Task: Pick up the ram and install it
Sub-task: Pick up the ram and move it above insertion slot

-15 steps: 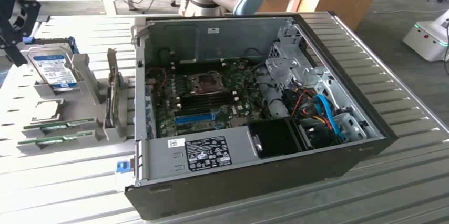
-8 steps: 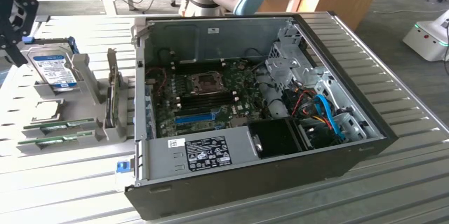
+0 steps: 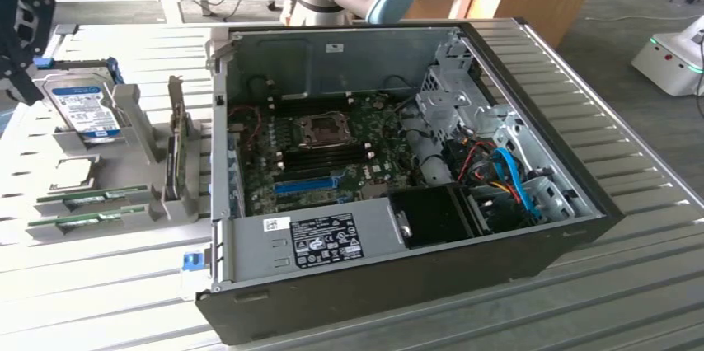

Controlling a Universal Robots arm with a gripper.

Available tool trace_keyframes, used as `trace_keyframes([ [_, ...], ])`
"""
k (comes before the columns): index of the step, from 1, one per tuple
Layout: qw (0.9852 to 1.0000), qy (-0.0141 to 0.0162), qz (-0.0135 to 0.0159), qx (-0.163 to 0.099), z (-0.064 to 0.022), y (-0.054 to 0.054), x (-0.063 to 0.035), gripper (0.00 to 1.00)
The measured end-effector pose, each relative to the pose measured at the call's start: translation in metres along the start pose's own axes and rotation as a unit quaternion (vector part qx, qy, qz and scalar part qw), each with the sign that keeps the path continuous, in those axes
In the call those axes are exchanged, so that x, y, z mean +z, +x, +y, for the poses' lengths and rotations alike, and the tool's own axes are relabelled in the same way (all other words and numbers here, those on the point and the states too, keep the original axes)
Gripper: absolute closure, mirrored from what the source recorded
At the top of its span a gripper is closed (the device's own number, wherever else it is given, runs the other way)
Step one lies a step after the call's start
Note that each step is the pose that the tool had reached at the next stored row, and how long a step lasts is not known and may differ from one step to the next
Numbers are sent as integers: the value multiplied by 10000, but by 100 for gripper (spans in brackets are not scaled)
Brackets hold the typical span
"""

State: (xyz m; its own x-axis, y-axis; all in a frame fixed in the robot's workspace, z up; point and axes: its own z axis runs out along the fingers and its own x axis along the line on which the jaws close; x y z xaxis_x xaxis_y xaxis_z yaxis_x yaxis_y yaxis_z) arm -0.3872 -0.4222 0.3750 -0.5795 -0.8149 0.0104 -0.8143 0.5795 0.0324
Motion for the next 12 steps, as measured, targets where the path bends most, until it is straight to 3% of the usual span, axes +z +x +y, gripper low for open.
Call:
trace_keyframes([
  [6,9985,10,23,-544,0,0,2,89],
  [12,9940,19,45,-1089,0,0,3,89],
])
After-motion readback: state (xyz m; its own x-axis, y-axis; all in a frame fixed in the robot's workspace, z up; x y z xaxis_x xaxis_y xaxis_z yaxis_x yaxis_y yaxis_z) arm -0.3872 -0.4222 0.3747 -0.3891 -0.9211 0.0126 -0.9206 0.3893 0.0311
